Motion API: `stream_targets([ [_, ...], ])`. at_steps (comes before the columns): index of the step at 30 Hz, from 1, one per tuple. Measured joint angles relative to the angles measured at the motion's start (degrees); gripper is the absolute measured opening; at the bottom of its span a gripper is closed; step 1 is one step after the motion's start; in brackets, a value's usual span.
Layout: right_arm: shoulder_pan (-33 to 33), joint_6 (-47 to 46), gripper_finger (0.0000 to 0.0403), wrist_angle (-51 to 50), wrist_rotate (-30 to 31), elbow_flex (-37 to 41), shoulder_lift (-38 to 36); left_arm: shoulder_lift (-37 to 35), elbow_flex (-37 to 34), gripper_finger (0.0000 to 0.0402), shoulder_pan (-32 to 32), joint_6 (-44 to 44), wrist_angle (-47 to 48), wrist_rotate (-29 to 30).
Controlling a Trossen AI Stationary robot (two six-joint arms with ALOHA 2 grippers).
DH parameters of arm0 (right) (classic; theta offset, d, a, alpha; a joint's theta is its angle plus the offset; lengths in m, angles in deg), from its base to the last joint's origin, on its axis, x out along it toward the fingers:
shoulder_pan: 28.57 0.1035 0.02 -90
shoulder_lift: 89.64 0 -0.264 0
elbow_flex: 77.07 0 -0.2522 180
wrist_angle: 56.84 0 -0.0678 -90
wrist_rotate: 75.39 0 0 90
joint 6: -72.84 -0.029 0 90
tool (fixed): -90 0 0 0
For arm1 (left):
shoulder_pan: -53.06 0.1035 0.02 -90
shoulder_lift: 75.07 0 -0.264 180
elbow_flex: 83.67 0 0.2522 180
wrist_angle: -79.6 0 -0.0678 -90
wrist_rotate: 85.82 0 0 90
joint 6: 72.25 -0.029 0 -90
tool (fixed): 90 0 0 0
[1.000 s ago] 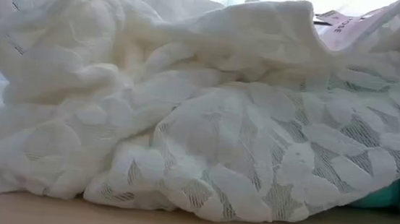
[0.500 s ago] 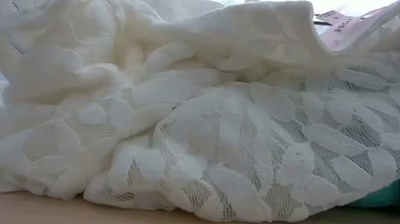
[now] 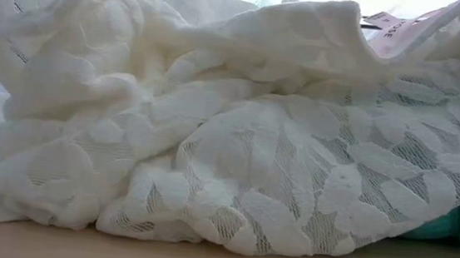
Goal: Sort clothes
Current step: Put the white dress into the white laundry bin
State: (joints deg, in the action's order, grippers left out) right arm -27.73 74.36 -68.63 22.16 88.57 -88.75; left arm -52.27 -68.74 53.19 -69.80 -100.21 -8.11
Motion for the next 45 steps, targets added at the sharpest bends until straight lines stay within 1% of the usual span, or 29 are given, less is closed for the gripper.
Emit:
stream_targets([
  [3, 0.0, 0.0, 0.0000, 0.0, 0.0, 0.0, 0.0, 0.2, 0.1, 0.0000, 0.0, 0.0, -0.4, 0.7],
  [7, 0.0, 0.0, 0.0000, 0.0, 0.0, 0.0, 0.0, 0.2, 0.1, 0.0000, 0.0, 0.0, -0.5, -1.8],
  [23, 0.0, 0.0, 0.0000, 0.0, 0.0, 0.0, 0.0, 0.2, 0.1, 0.0000, 0.0, 0.1, -0.5, -1.6],
  [28, 0.0, 0.0, 0.0000, 0.0, 0.0, 0.0, 0.0, 0.2, 0.1, 0.0000, 0.0, 0.0, -0.5, 4.7],
  [31, 0.0, 0.0, 0.0000, 0.0, 0.0, 0.0, 0.0, 0.4, 0.1, 0.0000, 0.0, -0.1, -0.6, 6.2],
  [33, 0.0, 0.0, 0.0000, 0.0, 0.0, 0.0, 0.0, 0.4, 0.1, 0.0000, -0.1, -0.5, -0.8, 8.2],
  [38, 0.0, 0.0, 0.0000, 0.0, 0.0, 0.0, 0.0, 0.4, 0.0, 0.0000, 0.0, -0.5, -4.1, 14.9],
  [43, 0.0, 0.0, 0.0000, 0.0, 0.0, 0.0, 0.0, 0.8, 0.0, 0.0000, 0.0, -0.8, -6.7, 17.1],
  [45, 0.0, 0.0, 0.0000, 0.0, 0.0, 0.0, 0.0, 0.9, 0.0, 0.0000, -0.1, -3.4, -7.8, 20.5],
])
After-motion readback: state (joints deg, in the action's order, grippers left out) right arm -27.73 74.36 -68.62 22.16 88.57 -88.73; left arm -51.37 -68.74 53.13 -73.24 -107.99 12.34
